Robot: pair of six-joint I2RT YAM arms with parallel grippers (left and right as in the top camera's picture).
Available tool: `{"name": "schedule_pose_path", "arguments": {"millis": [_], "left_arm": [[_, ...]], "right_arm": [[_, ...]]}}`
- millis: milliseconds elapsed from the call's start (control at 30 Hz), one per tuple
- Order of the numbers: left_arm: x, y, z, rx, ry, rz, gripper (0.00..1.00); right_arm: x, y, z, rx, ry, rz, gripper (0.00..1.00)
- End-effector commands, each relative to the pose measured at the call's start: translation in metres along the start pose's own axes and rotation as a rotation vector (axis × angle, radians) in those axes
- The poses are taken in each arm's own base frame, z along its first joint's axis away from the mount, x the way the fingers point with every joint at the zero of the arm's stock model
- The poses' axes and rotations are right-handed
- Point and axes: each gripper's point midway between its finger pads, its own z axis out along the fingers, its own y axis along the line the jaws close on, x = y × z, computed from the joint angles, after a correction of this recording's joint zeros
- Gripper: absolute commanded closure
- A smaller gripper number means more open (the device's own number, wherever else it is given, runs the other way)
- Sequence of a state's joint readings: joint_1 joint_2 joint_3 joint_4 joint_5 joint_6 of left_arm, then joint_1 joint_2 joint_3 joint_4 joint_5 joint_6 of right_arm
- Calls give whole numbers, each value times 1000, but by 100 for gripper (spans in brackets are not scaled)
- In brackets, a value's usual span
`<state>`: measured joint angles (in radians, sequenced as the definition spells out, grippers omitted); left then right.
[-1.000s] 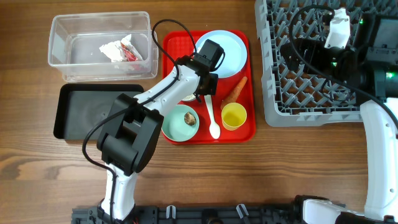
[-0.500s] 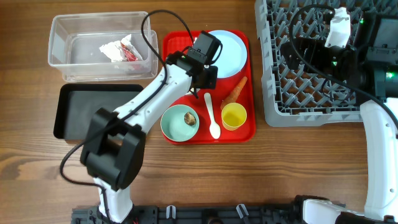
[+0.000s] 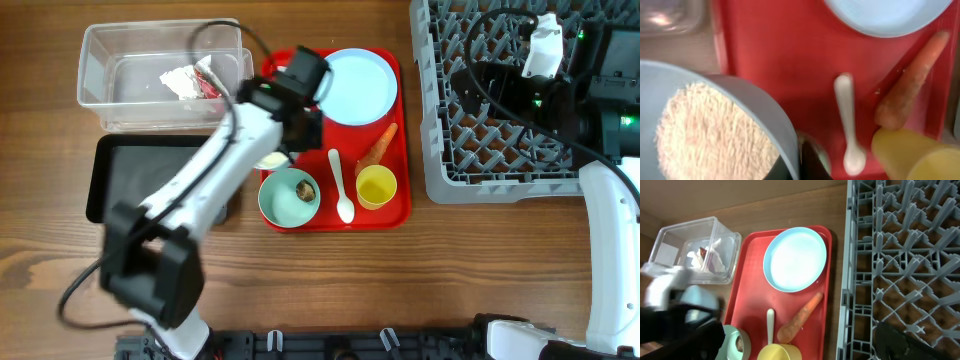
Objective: Sort waste into correct bins and load items into the dishwasher rack
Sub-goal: 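Lift the rice bowl and carry it over the black tray, then tilt the rice bowl to pour rice onto the black tray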
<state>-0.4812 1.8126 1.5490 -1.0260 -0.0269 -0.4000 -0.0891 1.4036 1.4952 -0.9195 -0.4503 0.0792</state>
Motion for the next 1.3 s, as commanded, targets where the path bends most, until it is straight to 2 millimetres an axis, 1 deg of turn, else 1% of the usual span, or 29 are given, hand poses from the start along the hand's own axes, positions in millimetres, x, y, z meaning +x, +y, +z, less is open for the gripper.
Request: {"name": "schedule_pose_path", "arguments": {"millis": [0,100,233,333,367,433,500,567,667,867,1000,1100,1133,1267], "left_arm": [[9,48,-47,-23,13,-158,96],[20,76,-60,-57,51,-197,96],[25,104,-66,-73,83,-246,96],[26,116,-62,-6,113,-235,96],[27,120,-57,51,125,-240,96],[25,124,-52,147,125,-230,96],[18,129,-48,258,94,-225,96],[12,134,-50,356,59,-219,96],[10,143,-56,462,21,-218,96],[15,167,-60,560,-24,-264,96],[18,179,-63,656,-80,-284,96],[19,193,-61,717,-119,-334,96],[20,201,-58,734,-129,-370,96],[19,220,-48,755,-171,-423,96]], "right_arm": [[-6,-1,-3,10,-14,3,0],[-6,-1,-3,10,-14,3,0],[-4,-2,-3,11,-6,7,0],[-3,-2,-3,12,0,9,0],[-3,-2,-3,12,0,9,0],[-3,-2,-3,11,-1,9,0],[-3,-2,-3,12,-1,9,0],[-3,-2,-3,11,-1,9,0],[-3,-2,-3,11,0,9,0],[-3,-2,-3,11,-1,8,0],[-2,-2,-3,11,1,11,0],[-3,-2,-3,11,-1,10,0],[-3,-2,-3,11,-1,10,0],[-3,-2,-3,11,0,10,0]]}}
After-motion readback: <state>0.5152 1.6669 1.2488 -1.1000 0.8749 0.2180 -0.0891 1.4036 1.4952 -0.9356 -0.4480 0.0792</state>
